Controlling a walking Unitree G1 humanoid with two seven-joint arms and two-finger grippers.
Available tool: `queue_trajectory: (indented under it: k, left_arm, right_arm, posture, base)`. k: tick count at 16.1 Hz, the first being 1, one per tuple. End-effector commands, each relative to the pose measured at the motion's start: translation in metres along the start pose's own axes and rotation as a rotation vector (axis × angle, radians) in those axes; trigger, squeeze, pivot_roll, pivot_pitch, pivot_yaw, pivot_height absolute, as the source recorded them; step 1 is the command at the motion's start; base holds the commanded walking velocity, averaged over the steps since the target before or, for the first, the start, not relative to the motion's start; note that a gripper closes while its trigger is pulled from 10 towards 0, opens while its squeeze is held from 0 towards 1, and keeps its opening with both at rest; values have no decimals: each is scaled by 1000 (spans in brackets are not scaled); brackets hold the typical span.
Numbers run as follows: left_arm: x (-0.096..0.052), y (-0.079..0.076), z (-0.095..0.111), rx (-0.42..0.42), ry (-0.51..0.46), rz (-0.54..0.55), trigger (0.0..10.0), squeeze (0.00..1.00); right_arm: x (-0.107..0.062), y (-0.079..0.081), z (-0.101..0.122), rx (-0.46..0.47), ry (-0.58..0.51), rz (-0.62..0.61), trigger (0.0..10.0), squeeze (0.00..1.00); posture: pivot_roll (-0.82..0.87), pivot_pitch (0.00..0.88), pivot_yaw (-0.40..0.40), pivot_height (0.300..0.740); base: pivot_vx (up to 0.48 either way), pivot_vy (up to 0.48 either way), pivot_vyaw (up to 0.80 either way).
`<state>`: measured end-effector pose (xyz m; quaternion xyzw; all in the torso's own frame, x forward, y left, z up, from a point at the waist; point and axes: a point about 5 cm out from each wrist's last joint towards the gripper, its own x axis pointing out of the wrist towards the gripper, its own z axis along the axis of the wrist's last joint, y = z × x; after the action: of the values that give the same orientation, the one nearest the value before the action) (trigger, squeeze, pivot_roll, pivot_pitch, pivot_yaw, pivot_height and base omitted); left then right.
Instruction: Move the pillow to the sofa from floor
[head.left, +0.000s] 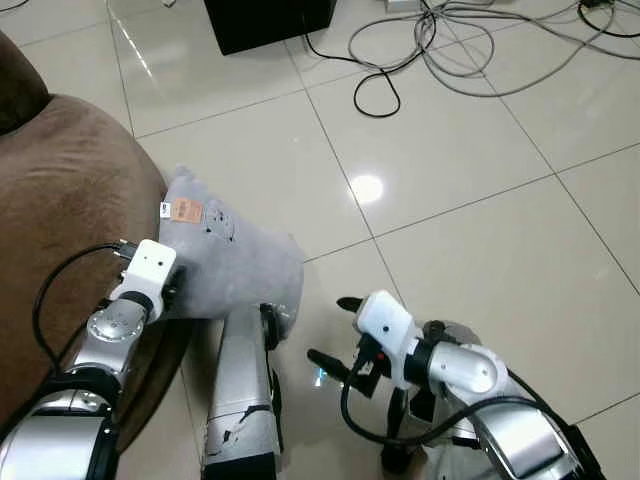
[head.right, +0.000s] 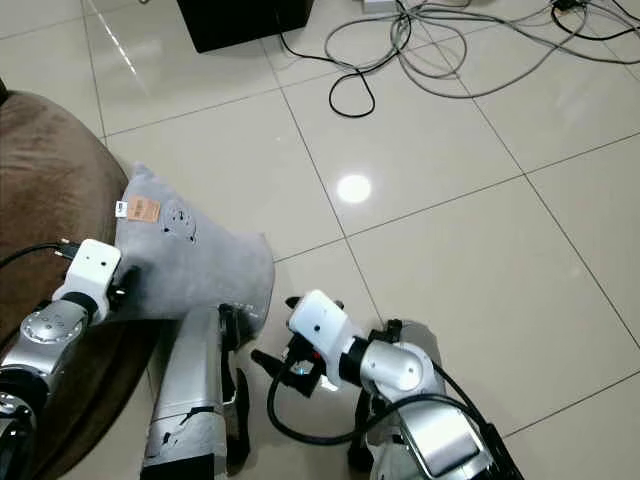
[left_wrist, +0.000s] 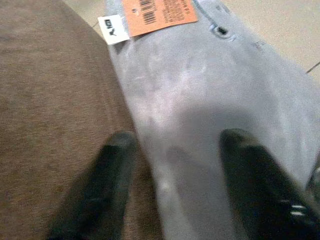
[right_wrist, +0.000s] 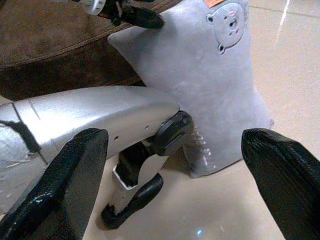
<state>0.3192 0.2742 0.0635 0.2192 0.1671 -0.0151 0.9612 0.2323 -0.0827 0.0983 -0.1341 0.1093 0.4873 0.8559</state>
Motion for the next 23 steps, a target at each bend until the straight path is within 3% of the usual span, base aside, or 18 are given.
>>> queue_trajectory:
  k: [1, 5, 8, 9, 12, 14, 18, 19, 20, 21, 23]
  left_arm:
    - [-4, -4, -10, -20, 27, -20, 10000, 1000]
    - [-5, -4, -16, 86, 62, -27, 10000, 1000]
    - [-7, 3, -20, 192, 97, 45, 10000, 1000]
    - [-8, 1, -22, 201, 103, 40, 10000, 0]
    - [-9, -6, -28, 234, 127, 27, 10000, 0]
    - [-10, -14, -33, 200, 152, -1, 10000, 0]
    - [-12, -19, -38, 217, 174, -21, 10000, 0]
    - [-13, -17, -40, 225, 183, -12, 4941, 0]
    - [-13, -15, -42, 227, 190, -4, 1961, 0]
    - [-14, -13, -43, 229, 195, 4, 0, 0]
    - [-16, -10, -45, 232, 202, 11, 0, 0]
  right_arm:
    - [-1, 7, 0, 11, -7, 23, 10000, 0]
    - [-3, 13, 1, 15, -5, 34, 10000, 0]
    - [-5, 18, 2, 12, -1, 45, 10000, 0]
    - [-8, 22, 2, 13, 1, 52, 10000, 0]
    - [-15, 32, 0, 15, 18, 78, 10000, 0]
    - [-18, 36, 0, 21, 28, 90, 10000, 0]
    - [-20, 36, -1, 15, 43, 95, 10000, 0]
    - [-21, 36, -1, 15, 45, 94, 10000, 0]
    - [-21, 36, -1, 16, 47, 94, 10000, 0]
    - [-21, 36, -1, 16, 48, 95, 10000, 0]
    - [-21, 38, -1, 17, 48, 98, 10000, 0]
  posture:
    - [148, 348, 76, 541]
    - [132, 356, 70, 541]
    - [113, 370, 63, 541]
    - [106, 374, 59, 541]
    - [95, 376, 55, 541]
    - [92, 379, 53, 541]
    - [90, 385, 48, 541]
    - [89, 385, 47, 541]
    - [90, 386, 46, 541]
    - [90, 386, 46, 541]
    - [91, 386, 45, 541]
  base:
    - [0, 0, 0]
    - [0, 0, 0]
    - [0, 0, 0]
    - [0, 0, 0]
    - [0, 0, 0]
    - [0, 0, 0]
    - [0, 0, 0]
    - [0, 0, 0]
    - [0, 0, 0]
    - [0, 0, 0]
    - [0, 0, 0]
